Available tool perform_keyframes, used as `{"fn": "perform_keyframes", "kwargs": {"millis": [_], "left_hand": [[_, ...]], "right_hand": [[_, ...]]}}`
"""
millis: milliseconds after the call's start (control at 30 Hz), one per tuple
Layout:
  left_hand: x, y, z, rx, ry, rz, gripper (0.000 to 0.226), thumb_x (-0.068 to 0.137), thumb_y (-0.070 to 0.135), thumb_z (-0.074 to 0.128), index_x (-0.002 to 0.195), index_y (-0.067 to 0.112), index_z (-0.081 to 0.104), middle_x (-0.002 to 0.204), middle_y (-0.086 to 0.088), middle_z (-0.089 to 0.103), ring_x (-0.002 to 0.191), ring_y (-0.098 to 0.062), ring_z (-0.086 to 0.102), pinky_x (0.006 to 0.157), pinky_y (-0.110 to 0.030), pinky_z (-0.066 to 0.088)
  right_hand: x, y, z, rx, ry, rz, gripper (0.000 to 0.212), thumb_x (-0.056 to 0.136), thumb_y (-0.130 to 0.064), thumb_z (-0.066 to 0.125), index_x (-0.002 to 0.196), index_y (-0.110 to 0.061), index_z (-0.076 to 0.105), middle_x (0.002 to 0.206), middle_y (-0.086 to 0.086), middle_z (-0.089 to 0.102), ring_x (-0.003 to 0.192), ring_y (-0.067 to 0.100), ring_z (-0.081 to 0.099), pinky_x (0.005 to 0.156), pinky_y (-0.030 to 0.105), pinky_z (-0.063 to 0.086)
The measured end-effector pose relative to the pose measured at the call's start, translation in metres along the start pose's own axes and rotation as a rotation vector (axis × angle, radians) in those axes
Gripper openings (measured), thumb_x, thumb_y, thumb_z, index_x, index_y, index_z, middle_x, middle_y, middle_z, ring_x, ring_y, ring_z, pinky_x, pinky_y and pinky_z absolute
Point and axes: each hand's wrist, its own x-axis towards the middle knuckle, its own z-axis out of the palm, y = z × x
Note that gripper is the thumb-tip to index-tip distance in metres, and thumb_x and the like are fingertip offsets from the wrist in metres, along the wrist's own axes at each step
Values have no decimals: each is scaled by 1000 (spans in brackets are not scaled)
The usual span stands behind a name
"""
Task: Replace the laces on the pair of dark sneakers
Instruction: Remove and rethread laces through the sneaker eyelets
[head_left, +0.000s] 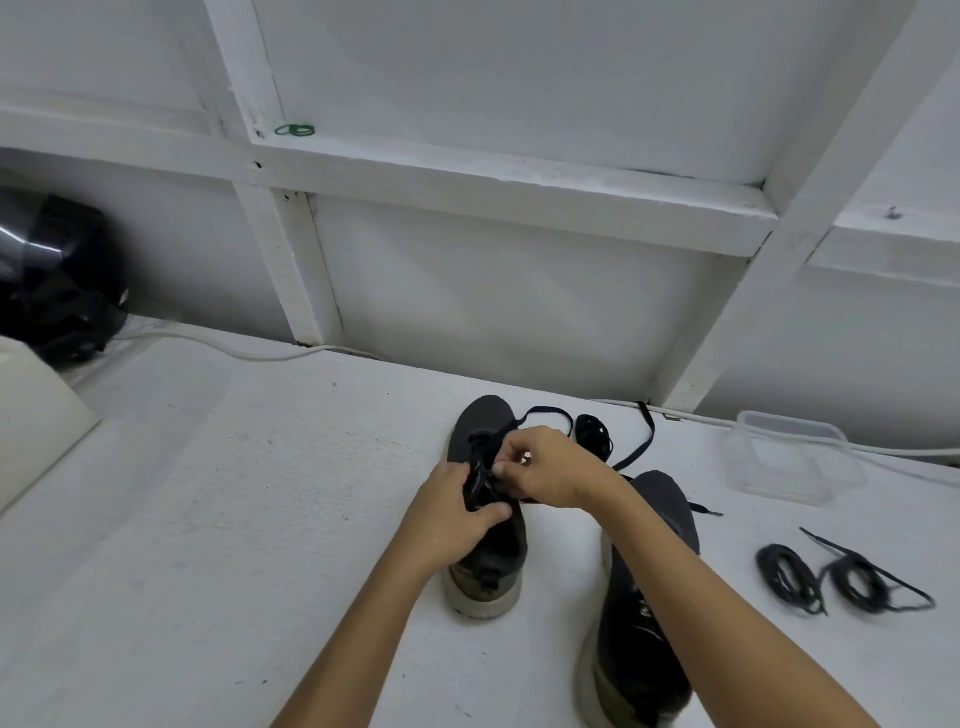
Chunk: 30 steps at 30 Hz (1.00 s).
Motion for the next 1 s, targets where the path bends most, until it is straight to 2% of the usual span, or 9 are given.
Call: {"fn": "perform_keyframes", "kwargs": {"millis": [133, 267, 300, 500, 700, 767, 833, 900, 1000], "left_hand": [[-5, -9, -2, -73, 0, -119, 48, 93, 40, 66, 139, 29, 54, 125, 16, 58, 114, -7, 56, 83, -14, 40], [-6, -2, -4, -63, -34, -172, 11, 90, 51, 63, 99, 48, 59, 99, 30, 59, 98, 1, 58, 67, -9, 37], [-4, 1, -3, -67, -42, -178, 16, 84, 58, 64, 94, 45, 61, 96, 27, 62, 94, 3, 59, 67, -12, 40], [-3, 20, 14, 137, -52, -189, 56, 70, 63, 67, 114, 28, 61, 110, 5, 63, 101, -17, 62, 87, -40, 55], [-6, 16, 11, 158, -27, -281, 40, 73, 58, 58, 102, 30, 59, 102, 7, 61, 92, -17, 61, 85, -41, 56], [-4, 16, 12, 163, -27, -289, 48, 73, 60, 58, 106, 26, 59, 107, 5, 62, 96, -19, 62, 87, -41, 55], [2, 17, 16, 201, -44, -300, 71, 75, 67, 59, 130, 22, 53, 127, -1, 59, 111, -23, 59, 95, -41, 52], [6, 19, 21, 215, -85, -305, 103, 76, 75, 57, 157, 19, 24, 156, -5, 37, 137, -26, 44, 104, -40, 44], [5, 17, 25, 170, -85, -293, 113, 77, 77, 56, 161, 22, 4, 168, -2, 11, 150, -24, 26, 111, -42, 36]], "right_hand": [[-10, 14, 2, 370, -13, 66, 13, 101, -14, 60, 92, -6, 65, 106, 13, 73, 95, 12, 76, 86, 34, 62], [-18, 15, -1, 566, -52, 84, 13, 102, -13, 54, 93, -10, 62, 110, 7, 76, 103, 16, 74, 88, 38, 61], [-19, 13, -3, 569, -44, 74, 13, 103, -15, 53, 93, -12, 61, 112, 4, 76, 105, 16, 73, 89, 40, 60], [-19, -10, -4, 597, 16, 32, 19, 109, -25, 44, 96, -16, 54, 99, -1, 78, 95, 8, 72, 84, 33, 54], [-20, -33, -43, 1052, 89, -103, 23, 106, -26, 45, 85, -18, 49, 71, -2, 62, 71, 18, 68, 56, 26, 51], [-20, -29, -48, 783, 225, -87, 20, 97, -30, 50, 79, -23, 54, 63, -9, 56, 54, 9, 52, 48, 19, 40], [-19, -19, -43, 203, 275, -35, 21, 95, -36, 54, 77, -29, 63, 59, -15, 57, 52, 2, 48, 50, 16, 37], [-18, -7, -32, -214, 116, -1, 19, 93, -49, 61, 83, -35, 70, 65, -17, 58, 63, 1, 54, 57, 20, 39], [-19, 0, -27, -414, -45, 69, 23, 93, -49, 68, 102, -29, 76, 73, -19, 55, 72, 4, 56, 64, 23, 40]]}}
